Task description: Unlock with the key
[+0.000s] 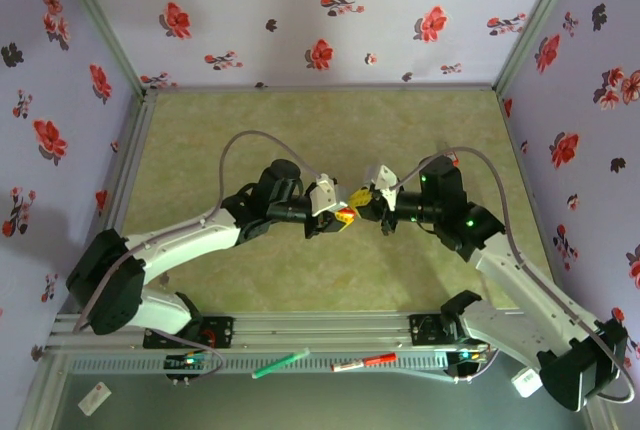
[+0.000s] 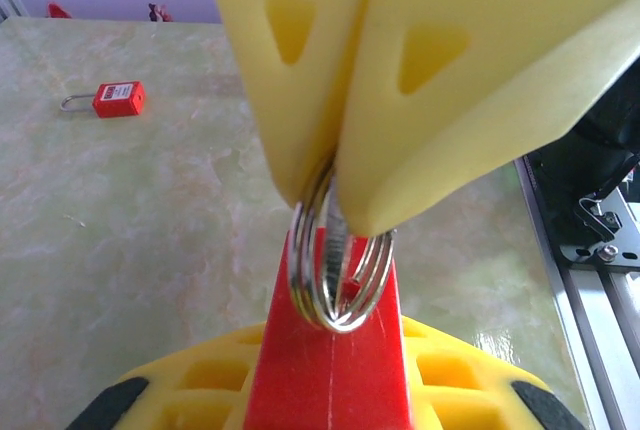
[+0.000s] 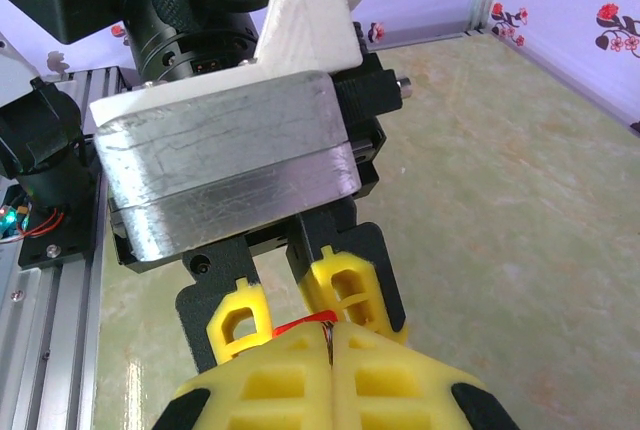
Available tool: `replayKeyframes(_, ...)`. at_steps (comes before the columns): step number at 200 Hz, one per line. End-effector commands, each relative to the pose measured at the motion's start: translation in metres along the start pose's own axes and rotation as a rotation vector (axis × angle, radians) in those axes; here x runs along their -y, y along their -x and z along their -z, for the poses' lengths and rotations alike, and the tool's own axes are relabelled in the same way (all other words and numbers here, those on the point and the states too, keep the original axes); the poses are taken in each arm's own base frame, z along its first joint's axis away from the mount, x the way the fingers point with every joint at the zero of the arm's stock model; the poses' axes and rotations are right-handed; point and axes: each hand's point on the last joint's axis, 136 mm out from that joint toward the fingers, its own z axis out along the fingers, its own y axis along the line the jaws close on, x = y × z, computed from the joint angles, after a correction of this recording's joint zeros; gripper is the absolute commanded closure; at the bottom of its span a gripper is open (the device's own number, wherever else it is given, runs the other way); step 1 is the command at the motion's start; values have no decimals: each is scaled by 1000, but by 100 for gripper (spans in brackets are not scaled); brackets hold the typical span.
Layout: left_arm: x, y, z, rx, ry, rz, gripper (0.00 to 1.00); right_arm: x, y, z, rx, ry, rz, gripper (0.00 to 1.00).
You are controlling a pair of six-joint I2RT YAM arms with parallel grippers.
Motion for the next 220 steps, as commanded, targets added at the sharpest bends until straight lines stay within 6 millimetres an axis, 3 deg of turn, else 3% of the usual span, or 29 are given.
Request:
replayKeyframes(1, -15, 53, 14, 117, 64, -46, 100, -21, -16, -2, -39, 80, -64, 100)
replayKeyframes(31, -19, 66, 18, 134, 85, -57, 100, -26, -25, -4, -63, 88, -105, 100)
replayKeyframes(56, -24, 62, 14, 99, 100, -53, 100, -20, -16, -1, -33, 47, -143, 100)
replayKeyframes(78, -20, 53, 9, 64, 86, -58, 100, -21, -8, 2, -8, 41, -150, 84)
replayKeyframes(114, -15, 43, 7, 30, 67, -63, 100, -22, -6, 5, -18, 42, -141, 76)
replayKeyframes(187, -13, 41, 2, 1, 88, -109, 100, -22, -5, -3, -27, 86, -178, 96)
replayKeyframes(220, -28, 46, 5, -4, 212, -164, 100, -21, -3, -4, -13, 85, -247, 100)
